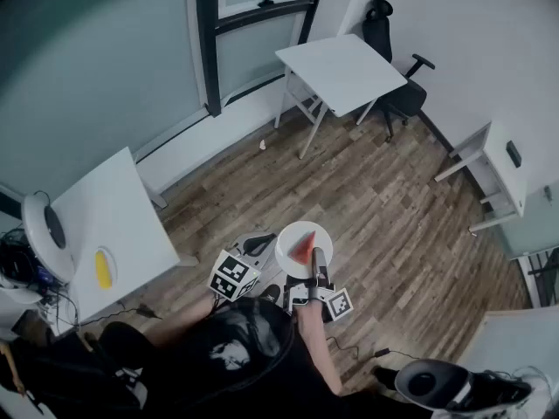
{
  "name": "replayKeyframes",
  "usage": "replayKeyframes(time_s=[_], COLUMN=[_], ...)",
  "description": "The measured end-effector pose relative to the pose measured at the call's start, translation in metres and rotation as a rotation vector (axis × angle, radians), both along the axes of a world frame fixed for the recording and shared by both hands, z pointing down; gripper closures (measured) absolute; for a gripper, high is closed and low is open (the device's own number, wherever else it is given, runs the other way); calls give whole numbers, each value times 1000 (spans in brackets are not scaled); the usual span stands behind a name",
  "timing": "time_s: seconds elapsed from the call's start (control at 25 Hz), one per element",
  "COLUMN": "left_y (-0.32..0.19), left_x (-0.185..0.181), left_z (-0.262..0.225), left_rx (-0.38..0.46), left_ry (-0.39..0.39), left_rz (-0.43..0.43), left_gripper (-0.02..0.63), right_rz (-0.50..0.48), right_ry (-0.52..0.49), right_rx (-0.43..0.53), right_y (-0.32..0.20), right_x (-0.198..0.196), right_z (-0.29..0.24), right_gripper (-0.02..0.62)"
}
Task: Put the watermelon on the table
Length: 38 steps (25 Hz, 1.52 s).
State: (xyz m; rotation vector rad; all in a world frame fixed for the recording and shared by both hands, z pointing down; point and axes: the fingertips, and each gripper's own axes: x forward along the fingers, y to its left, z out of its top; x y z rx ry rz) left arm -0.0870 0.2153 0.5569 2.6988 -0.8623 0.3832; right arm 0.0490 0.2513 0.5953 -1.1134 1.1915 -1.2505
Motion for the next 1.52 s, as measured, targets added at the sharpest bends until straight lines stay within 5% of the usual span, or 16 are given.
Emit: replayKeyframes(time_s=[0.72, 1.0, 1.28, 1.52], left_y=[-14, -10, -77, -152], left_x=[-37, -23, 5, 78], left_z=[24, 57, 62, 39], left_rx=[-66, -153, -132, -42], left_ry=[17, -8, -40, -45], left_rz=[23, 61, 4, -56], left_gripper=[600, 600, 600, 600], right_rz=[4, 61, -26, -59], right_ry=[-7, -67, -69, -43], right_rx=[10, -86, -90, 28], right_y=[-7, 2, -79, -162], right_x=[-38, -18, 11, 81], right_z=[6, 39, 48, 11], right_gripper=[571, 572, 571, 572])
